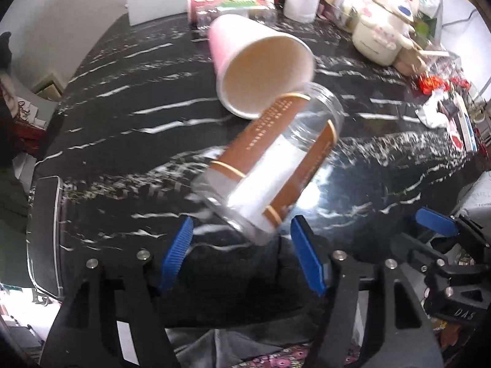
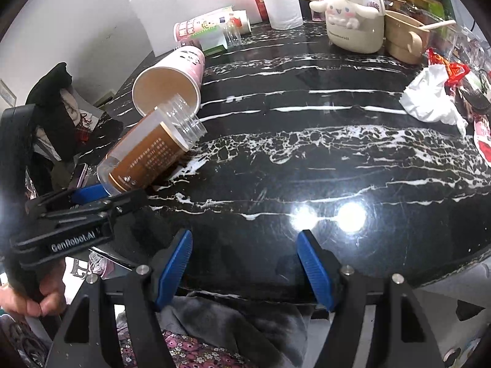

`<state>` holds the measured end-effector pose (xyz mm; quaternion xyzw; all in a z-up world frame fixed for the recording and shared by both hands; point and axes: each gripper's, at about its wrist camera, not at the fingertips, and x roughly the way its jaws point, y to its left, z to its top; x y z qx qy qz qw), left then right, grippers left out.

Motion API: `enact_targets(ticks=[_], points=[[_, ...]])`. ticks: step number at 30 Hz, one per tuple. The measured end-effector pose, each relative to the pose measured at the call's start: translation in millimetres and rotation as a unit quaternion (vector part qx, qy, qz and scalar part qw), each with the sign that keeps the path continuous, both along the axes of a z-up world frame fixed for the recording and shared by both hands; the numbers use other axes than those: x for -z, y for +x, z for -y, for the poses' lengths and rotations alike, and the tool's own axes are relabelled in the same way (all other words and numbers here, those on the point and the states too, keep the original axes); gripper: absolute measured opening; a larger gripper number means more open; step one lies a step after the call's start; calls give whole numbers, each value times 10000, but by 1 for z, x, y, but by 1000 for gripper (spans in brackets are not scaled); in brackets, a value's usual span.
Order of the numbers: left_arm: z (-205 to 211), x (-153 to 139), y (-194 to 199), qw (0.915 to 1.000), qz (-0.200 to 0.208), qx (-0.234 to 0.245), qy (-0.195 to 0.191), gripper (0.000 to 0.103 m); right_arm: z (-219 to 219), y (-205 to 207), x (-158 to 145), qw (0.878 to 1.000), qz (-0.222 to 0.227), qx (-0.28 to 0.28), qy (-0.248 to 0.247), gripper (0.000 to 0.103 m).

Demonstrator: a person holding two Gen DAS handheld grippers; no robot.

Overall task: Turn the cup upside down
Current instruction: 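Rotate the held jar with the left gripper, tilting its end downward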

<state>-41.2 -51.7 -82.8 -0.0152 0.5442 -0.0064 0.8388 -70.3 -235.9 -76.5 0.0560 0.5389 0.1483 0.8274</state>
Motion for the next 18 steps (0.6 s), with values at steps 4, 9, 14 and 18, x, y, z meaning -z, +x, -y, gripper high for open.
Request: enact_targets(ticks=[4,9,14,18], points=[[-25,-9,4,9994,277,-48,-216,82,-3,4,0,10000,-9,-52,26,71],[-37,-13,22,9978,313,354,-469,82,-10,12,0,9997,-59,-220,92,71],[-31,-8,40,9957,177,859,-294,82,-21,20,-1,9991,-82,-419,76,71],[-29,2,47,9928,-101,1119,-417,82,-30,26,-2,9981,-101,-597,62,71]])
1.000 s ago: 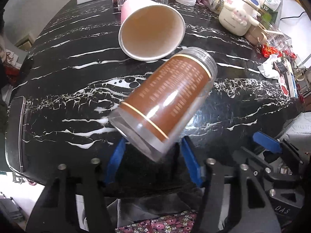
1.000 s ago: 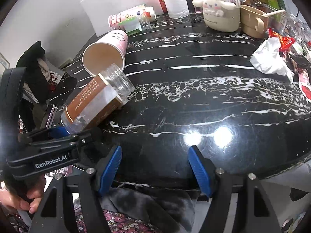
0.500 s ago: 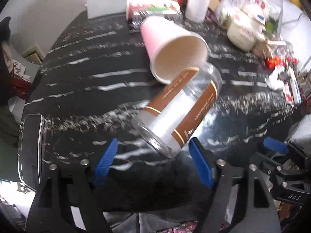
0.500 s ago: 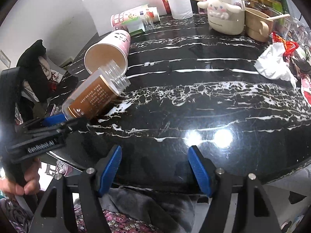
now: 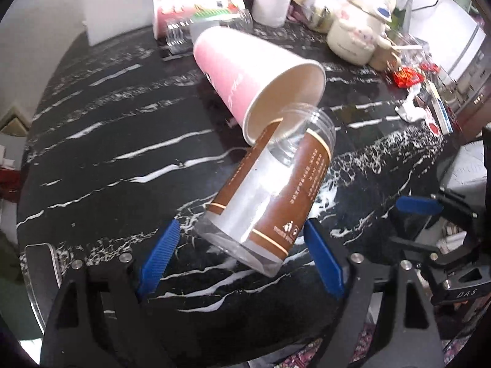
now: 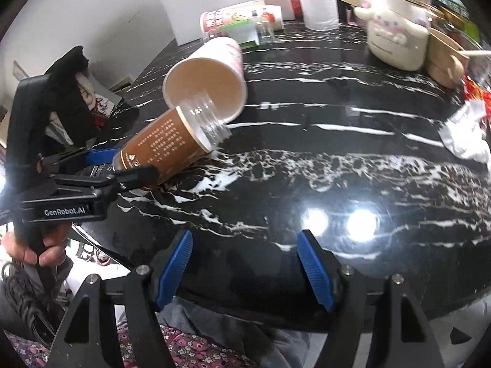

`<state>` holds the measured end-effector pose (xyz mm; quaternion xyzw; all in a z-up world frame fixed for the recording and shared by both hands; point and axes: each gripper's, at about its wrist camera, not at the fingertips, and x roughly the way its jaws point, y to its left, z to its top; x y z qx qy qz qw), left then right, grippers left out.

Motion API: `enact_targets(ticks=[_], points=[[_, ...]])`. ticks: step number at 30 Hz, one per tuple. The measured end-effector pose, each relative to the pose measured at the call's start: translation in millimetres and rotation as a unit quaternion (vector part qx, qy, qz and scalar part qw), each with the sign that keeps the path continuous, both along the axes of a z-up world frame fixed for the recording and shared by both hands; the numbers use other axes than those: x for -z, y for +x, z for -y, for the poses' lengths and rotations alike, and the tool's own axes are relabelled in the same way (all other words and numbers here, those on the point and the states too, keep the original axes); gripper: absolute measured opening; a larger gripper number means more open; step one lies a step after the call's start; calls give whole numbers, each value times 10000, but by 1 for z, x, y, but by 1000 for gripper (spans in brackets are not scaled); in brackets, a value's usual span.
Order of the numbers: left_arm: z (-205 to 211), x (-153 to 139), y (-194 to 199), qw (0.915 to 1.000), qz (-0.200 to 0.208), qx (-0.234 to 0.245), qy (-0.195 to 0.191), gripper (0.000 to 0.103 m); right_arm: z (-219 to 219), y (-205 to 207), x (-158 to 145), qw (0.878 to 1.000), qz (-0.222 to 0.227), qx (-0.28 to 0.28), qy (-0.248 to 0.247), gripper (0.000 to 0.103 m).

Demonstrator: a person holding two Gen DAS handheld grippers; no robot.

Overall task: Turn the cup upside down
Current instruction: 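Rotate the held jar with the left gripper, tilting its end downward, then turn the jar vertical with the left gripper, one end facing the table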

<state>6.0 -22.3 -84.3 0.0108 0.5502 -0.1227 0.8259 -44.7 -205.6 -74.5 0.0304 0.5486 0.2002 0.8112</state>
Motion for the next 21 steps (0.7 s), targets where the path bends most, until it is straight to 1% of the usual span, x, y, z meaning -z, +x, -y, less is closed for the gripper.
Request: enact_targets(ticks=[3,6,9,11,13,16,17,18,19,20,21], points=[[1,8,3,9999,-143,90,-3,82,-5,5,-1,10000,-13,-81,-25,71],[5,13,2,9996,-124,249,27,82,-8,8,0,9999,-13,-124,-90,71],[10,10,1,9991,15,429,62,82,-9,12,3,9998,-55,-146,-120,71],[15,4,0,9979,202,598,104,82,-10,12,4,9997,-79,-166,-135,71],[21,2,-1,9960,304,793,267,82,-10,12,6,9997,-120,-180,-113,71],[32,8,0,9912,158,1149,641,82,-11,13,7,9996,-181,-187,-71,71],[34,10,-1,9899,119,1234,693,81,-11,13,7,9996,-184,-189,-71,71],[36,12,-3,9881,100,1342,742,80,-11,13,7,9996,-182,-189,-75,71],[39,12,-6,9868,105,1412,787,73,-11,13,7,9996,-182,-187,-70,71],[40,14,-7,9849,107,1490,873,63,-10,13,7,9996,-185,-185,-57,71],[42,14,-9,9833,107,1558,934,63,-9,13,7,9996,-192,-181,-37,71]])
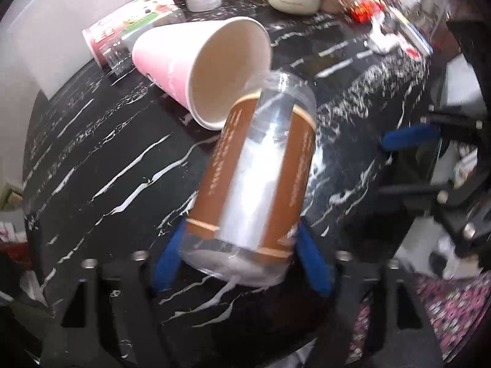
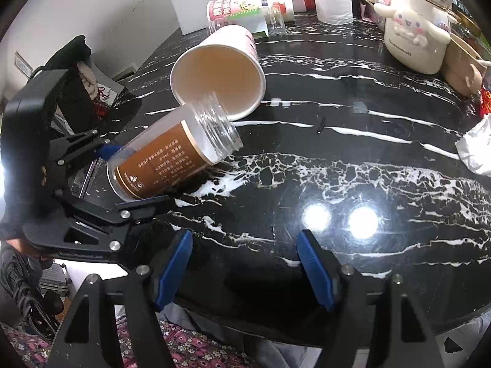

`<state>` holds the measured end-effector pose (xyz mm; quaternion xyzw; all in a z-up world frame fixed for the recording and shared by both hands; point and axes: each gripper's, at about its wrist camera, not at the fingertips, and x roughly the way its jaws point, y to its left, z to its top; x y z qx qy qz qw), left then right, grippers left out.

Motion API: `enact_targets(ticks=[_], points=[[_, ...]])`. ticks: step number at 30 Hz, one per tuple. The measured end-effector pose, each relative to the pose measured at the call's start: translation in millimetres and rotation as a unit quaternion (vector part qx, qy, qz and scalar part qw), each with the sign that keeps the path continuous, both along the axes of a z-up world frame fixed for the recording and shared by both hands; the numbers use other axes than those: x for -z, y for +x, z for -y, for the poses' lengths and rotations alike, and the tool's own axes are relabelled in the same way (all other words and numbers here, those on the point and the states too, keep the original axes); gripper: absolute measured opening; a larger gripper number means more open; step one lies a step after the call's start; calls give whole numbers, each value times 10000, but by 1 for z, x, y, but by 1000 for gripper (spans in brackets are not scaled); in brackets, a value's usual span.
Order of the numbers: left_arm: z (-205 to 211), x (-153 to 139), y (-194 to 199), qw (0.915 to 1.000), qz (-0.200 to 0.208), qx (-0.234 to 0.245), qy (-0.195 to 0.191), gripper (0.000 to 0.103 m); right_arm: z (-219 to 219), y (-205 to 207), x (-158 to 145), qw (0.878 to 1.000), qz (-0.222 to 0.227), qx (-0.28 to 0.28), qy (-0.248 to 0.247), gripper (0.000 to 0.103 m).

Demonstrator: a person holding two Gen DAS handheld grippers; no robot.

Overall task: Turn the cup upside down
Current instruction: 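Turn the jar vertical with the left gripper, one end facing the table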

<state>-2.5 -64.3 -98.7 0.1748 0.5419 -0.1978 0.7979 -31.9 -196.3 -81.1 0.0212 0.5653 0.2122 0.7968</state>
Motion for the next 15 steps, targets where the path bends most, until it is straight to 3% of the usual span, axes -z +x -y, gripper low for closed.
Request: enact_targets(ticks=[9,15], points=[[10,2,3,9991,-207,215,293,63,1,1,4,9999,-75,-8,86,71],[15,-4,3,9976,-92,457,506,61,1,1,4,9999,-84,2,96,71]])
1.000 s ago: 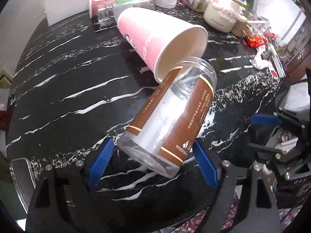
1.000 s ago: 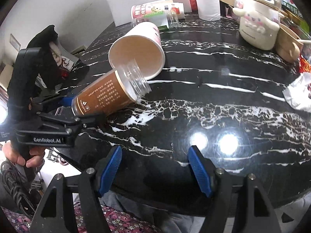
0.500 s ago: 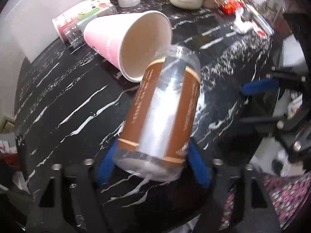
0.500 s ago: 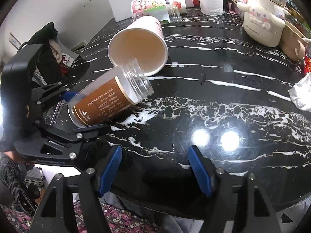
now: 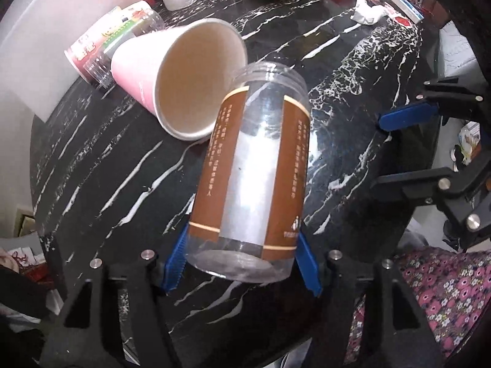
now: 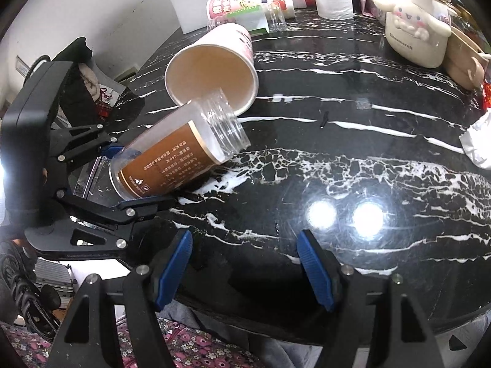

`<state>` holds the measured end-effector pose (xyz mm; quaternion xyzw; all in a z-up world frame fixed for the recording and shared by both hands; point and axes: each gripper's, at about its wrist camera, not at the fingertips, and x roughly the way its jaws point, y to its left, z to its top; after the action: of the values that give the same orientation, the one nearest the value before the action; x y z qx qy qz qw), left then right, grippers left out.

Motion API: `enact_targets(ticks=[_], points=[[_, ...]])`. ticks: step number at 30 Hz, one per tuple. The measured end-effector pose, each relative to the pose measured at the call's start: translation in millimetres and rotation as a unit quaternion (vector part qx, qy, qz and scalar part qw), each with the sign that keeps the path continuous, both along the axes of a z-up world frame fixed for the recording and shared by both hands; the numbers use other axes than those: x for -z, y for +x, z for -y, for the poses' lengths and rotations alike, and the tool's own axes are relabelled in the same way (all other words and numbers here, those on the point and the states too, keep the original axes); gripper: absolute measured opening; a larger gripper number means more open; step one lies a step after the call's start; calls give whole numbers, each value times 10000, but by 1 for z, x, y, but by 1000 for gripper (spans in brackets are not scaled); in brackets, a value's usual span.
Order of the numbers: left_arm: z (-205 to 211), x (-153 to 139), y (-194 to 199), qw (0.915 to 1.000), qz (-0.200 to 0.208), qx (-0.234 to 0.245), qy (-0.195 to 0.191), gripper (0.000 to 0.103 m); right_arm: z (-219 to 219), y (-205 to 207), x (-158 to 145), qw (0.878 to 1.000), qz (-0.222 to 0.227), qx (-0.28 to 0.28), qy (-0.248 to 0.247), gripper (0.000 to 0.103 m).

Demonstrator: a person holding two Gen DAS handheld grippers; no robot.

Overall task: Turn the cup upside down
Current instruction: 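Turn the jar vertical with the left gripper, one end facing the table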

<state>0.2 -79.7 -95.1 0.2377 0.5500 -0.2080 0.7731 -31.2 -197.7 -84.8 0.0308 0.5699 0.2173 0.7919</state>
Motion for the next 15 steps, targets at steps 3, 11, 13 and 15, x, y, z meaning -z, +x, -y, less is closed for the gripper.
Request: enact_targets(ticks=[3,11,13,15], points=[[-2,-12,-1,9999,134,43,14,61,-1,0,0,10000,-17,-2,70,71],[-8,-27,-3,9994,228,92,246,60,-6,3,1,9998,-33,-102,155,71],[-7,-32,-7,9992,235,117,286,60,-7,2,0,9997,-23,-146,174,71],[-7,-35,-9,9994,200,89,276,60,-8,2,-1,9997,-9,-172,198,71]])
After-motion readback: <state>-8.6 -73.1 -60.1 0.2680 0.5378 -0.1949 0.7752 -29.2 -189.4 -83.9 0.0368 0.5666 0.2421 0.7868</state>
